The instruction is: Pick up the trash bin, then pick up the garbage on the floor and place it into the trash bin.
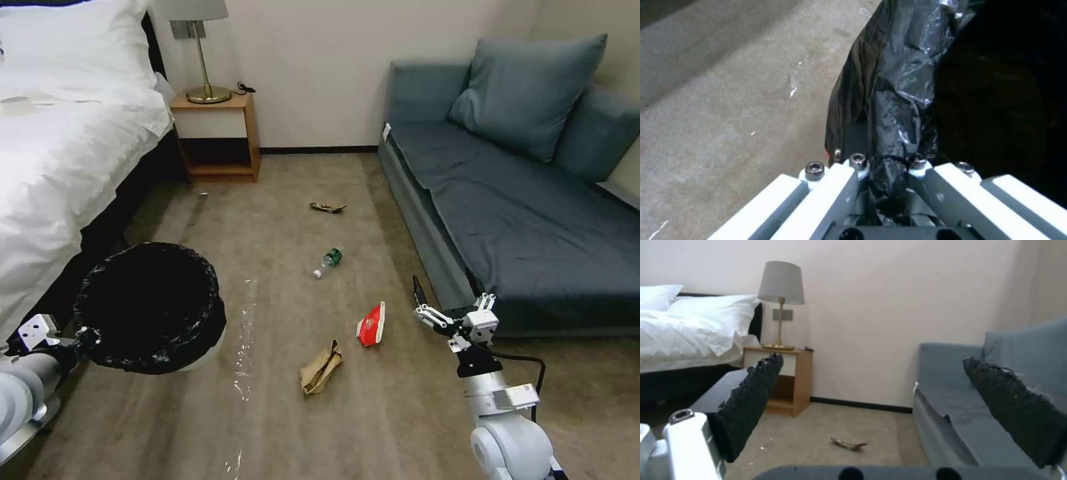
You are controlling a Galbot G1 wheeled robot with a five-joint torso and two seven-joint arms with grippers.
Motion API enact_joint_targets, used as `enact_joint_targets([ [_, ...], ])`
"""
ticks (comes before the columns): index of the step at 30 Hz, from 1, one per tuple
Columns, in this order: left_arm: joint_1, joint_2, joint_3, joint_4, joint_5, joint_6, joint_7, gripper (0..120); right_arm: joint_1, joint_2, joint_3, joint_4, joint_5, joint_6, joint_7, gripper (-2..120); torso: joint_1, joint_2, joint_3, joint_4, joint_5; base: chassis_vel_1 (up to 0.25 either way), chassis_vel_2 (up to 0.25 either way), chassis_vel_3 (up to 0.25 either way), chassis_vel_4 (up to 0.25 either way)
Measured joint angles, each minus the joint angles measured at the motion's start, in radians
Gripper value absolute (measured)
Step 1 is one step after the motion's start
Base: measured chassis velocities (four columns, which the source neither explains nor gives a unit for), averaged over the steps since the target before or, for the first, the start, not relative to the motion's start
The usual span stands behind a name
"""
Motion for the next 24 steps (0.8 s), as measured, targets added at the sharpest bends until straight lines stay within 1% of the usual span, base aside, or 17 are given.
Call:
enact_joint_targets([
  [13, -0.003, 0.003, 0.011, -0.006, 0.000, 0.000, 0.000, 1, -0.005, -0.005, 0.002, 0.000, 0.001, 0.001, 0.000, 100, 0.000, 0.000, 0.000, 0.0000, 0.0000, -0.071, 0.070, 0.071, -0.074],
  [24, -0.001, 0.006, 0.010, -0.010, -0.002, -0.002, -0.002, 1, -0.007, -0.005, 0.001, 0.000, -0.002, 0.001, -0.001, 100, 0.000, 0.000, 0.000, 0.0001, 0.0001, -0.076, 0.071, 0.082, -0.075],
])
